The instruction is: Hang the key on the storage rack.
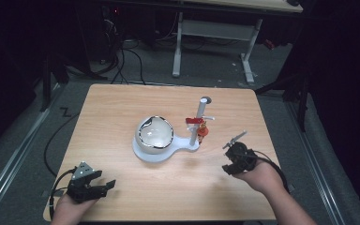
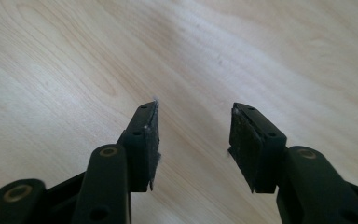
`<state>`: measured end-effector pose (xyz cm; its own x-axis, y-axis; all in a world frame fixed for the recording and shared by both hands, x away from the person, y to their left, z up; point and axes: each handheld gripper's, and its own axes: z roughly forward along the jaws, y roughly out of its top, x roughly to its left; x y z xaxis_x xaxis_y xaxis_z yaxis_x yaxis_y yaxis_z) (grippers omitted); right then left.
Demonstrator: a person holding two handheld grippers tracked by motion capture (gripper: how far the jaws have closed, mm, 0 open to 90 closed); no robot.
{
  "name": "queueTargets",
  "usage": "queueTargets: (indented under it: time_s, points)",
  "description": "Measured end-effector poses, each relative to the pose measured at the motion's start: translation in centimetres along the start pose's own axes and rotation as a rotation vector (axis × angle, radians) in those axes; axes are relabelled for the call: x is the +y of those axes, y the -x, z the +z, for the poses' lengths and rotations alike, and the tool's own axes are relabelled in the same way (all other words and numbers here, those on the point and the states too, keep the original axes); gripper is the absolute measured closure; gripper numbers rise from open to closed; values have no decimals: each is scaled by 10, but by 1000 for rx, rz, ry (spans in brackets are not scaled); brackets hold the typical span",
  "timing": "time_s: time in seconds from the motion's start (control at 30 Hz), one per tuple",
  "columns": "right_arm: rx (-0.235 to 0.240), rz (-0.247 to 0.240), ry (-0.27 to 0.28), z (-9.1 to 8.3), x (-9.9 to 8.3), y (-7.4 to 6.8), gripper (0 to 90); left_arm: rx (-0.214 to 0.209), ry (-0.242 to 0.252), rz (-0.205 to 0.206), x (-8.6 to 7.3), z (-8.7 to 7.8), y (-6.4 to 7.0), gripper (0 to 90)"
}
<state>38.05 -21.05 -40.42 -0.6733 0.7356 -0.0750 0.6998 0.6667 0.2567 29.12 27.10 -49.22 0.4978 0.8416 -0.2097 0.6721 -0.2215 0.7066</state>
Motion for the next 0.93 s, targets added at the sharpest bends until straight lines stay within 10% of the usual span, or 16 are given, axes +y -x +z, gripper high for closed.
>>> queueTargets:
  time_s: [0.23, 0.33, 0.47, 0.93]
  points:
    - [8, 117, 152, 32, -41, -11, 485, -4, 0, 8, 2, 7, 3, 293]
    - [-33, 173, 344, 41, -62, -16, 471, 4, -6, 5, 0, 9, 3, 293]
    - [-4, 248, 454, 38, -70, -7, 406, 16, -4, -17, -3, 10, 3, 286]
    - [-55, 271, 411, 46, -96, 4, 353, -2, 22, 17, 12, 22, 8, 285]
